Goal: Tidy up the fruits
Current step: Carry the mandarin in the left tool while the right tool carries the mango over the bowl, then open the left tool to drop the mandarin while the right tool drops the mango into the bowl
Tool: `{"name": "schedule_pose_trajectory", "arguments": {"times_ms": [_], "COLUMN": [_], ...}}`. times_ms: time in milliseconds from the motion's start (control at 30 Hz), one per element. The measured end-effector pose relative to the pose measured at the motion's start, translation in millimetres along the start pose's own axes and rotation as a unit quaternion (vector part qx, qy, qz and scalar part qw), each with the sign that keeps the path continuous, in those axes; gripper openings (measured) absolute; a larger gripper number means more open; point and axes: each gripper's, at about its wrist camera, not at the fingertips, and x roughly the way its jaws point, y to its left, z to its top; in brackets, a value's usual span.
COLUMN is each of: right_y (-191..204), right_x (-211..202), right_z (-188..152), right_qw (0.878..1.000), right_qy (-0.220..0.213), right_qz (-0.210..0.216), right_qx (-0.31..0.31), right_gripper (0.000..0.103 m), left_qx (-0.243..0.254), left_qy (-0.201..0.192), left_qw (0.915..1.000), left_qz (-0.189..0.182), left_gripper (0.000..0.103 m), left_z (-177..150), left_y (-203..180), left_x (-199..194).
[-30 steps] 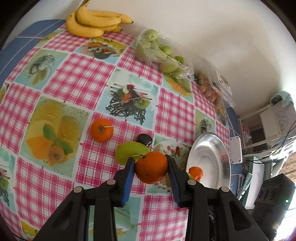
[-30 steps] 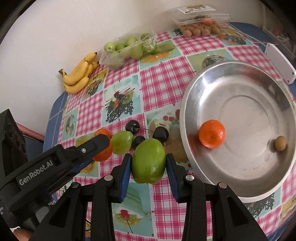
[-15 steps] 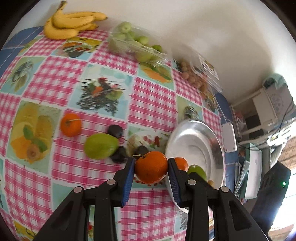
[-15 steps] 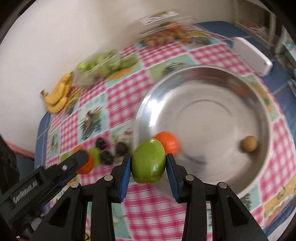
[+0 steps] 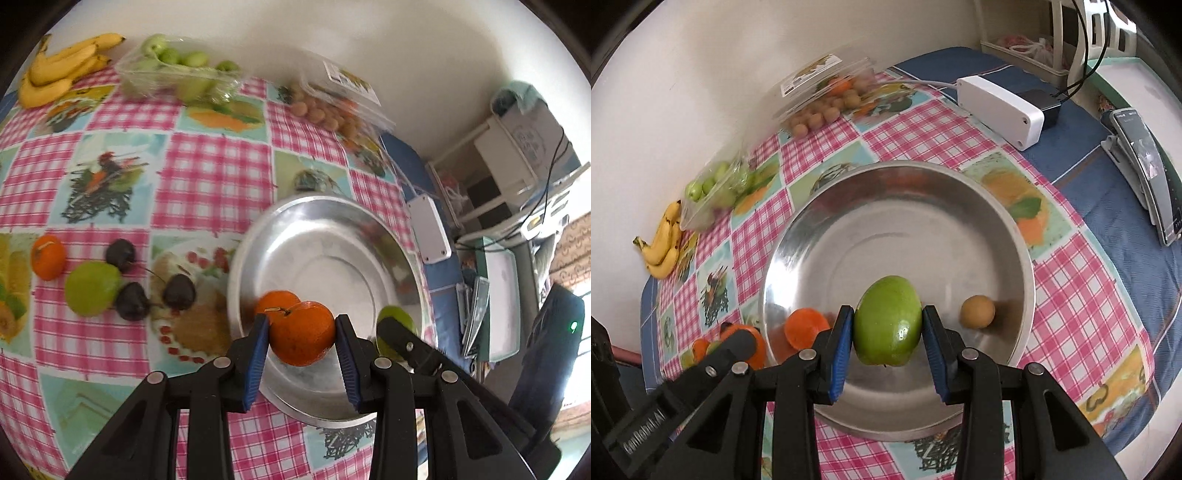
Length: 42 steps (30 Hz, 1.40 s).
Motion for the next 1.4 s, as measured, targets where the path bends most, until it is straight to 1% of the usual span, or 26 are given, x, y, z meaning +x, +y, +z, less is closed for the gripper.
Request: {"name": "schedule_pose_trajectory", "arguments": {"times_ms": [100, 267, 500, 667, 1067, 1167, 1300, 1400], "right_y": [-4, -10, -19, -21, -21, -20, -21, -20], "right_x": [4, 11, 28, 34, 37, 34, 25, 17], "right_z": [4, 4, -1, -5, -4, -3, -2, 0], "right_qw": [1.000, 1.000, 0.999, 0.998, 0.998, 0.998, 0.999, 0.999], "right_qy": [-0.001, 0.003, 0.032, 0.043, 0.049, 0.043, 0.029, 0.015], "right_qz": [0.002, -0.008, -0.020, -0.028, -0.029, -0.023, -0.025, -0.023], "right_qx": [0.005, 0.011, 0.019, 0.021, 0.027, 0.030, 0.031, 0.032], "right_gripper": [0.039, 0.039, 0.039, 0.039, 0.039, 0.039, 0.040, 0.041], "left_qx": [0.005, 0.012, 0.023, 0.026, 0.038, 0.038, 0.037, 0.039], "left_qy": [0.010, 0.032, 0.058, 0.069, 0.069, 0.071, 0.067, 0.060], "left_qw": [0.9999, 0.9994, 0.9977, 0.9967, 0.9960, 0.9960, 0.9964, 0.9969], "left_qz": [0.004, 0.013, 0.025, 0.036, 0.041, 0.039, 0.036, 0.032], "left_gripper": [0.038, 0.038, 0.038, 0.038, 0.039, 0.041, 0.047, 0.047], "left_z": [-4, -11, -19, -23, -22, -21, -19, -18], "left_y": [-3, -8, -12, -12, -18, -18, -18, -20], "left_x": [8, 20, 34, 43, 49, 50, 47, 40]}}
